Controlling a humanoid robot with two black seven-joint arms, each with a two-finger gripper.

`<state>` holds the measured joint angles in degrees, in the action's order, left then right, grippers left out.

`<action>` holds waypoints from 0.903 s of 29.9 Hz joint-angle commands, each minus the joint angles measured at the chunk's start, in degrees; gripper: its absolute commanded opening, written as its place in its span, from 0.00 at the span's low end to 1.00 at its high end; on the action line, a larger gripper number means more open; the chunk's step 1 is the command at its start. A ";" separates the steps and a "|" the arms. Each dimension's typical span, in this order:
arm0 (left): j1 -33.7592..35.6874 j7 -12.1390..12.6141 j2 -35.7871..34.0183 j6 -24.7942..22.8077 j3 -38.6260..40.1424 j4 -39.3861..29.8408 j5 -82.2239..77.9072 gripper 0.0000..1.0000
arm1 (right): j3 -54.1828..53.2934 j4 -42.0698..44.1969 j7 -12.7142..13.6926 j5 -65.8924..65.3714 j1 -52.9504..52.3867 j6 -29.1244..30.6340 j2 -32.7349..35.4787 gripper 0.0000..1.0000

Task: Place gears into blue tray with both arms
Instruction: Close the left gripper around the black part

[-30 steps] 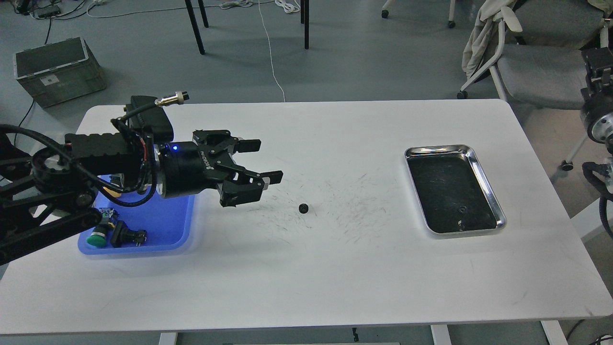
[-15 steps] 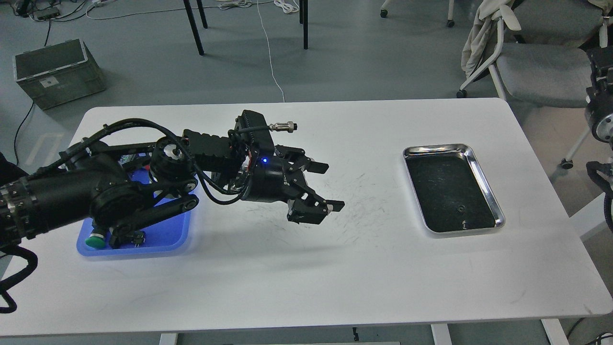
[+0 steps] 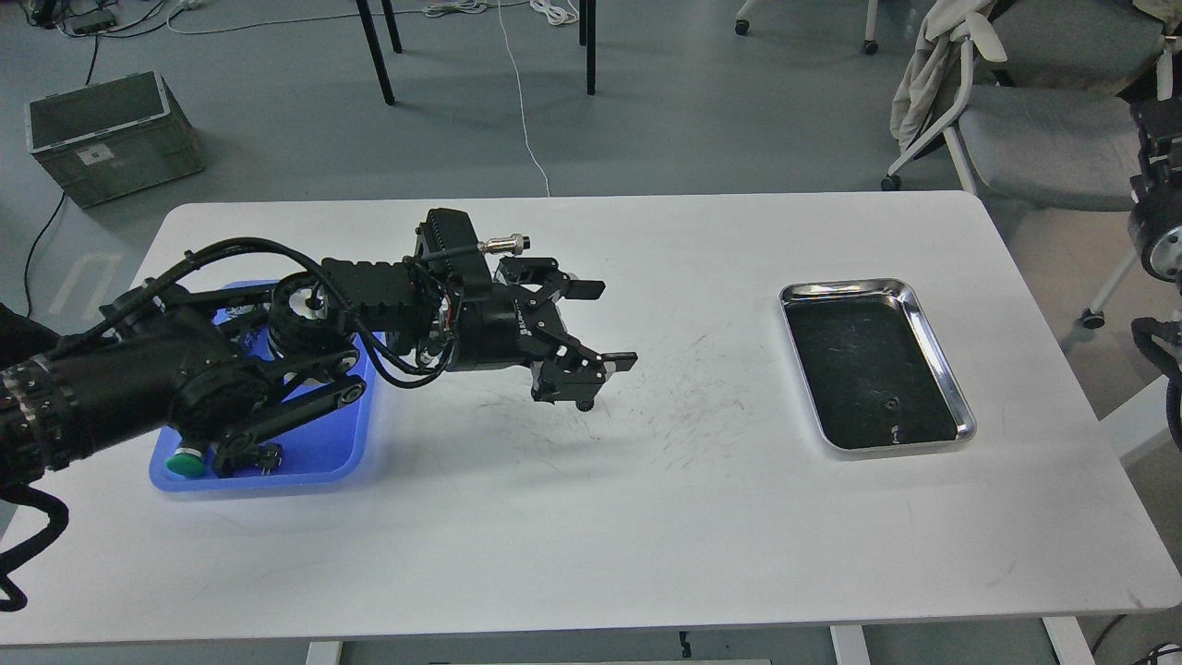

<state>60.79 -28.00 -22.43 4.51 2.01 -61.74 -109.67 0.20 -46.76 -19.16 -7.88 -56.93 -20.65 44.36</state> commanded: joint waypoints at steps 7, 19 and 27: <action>-0.15 0.00 2.91 4.45 -2.18 4.44 -9.94 0.98 | -0.02 -0.09 0.00 0.05 -0.46 -0.09 0.02 0.87; -2.26 0.00 11.43 8.31 -2.54 14.00 -10.57 0.96 | -0.29 -0.70 0.00 0.23 -0.37 -0.09 2.39 0.91; -4.89 0.00 15.21 9.81 -3.24 19.11 -10.39 0.91 | -0.29 -0.97 0.00 0.23 -0.11 -0.01 3.54 0.92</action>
<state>56.87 -28.00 -8.29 13.98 -1.15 -44.49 -120.13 -0.09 -47.68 -19.16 -7.64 -57.09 -20.69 47.81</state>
